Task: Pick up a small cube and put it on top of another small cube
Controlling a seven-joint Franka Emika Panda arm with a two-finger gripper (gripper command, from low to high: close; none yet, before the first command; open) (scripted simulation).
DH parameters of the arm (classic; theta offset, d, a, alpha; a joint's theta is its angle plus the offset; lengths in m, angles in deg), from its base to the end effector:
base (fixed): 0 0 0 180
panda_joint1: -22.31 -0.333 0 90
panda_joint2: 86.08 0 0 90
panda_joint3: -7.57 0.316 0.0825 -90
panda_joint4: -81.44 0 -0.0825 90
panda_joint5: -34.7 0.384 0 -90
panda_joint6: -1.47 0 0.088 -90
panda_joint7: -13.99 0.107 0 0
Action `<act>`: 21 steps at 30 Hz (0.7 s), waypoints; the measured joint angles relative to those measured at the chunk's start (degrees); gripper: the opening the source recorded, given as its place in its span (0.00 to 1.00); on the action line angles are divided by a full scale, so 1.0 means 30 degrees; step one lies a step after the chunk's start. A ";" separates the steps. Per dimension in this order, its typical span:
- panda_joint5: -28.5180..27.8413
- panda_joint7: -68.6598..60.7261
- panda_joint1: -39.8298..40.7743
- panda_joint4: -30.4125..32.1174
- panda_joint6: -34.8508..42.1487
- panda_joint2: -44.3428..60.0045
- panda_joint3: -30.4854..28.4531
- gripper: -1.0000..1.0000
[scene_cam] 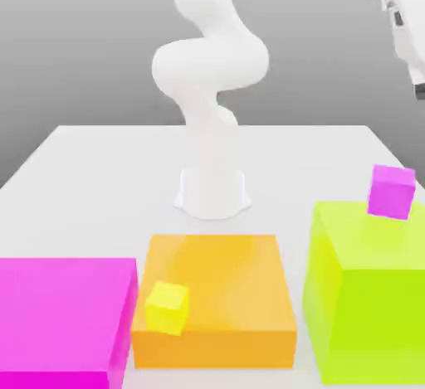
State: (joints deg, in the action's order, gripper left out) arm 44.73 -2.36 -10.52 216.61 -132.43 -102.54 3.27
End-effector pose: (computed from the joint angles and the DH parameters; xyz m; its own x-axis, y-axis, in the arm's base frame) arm 0.4203 0.2301 0.4670 0.7542 0.5900 0.2881 0.6359 -0.7658 -0.0964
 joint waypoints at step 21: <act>-0.2084 -1.4092 -0.5036 0.2025 -0.2375 0.6173 0.2415 0.50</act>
State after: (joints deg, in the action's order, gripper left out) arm 38.47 -44.64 -25.63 222.69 -139.55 -84.02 10.52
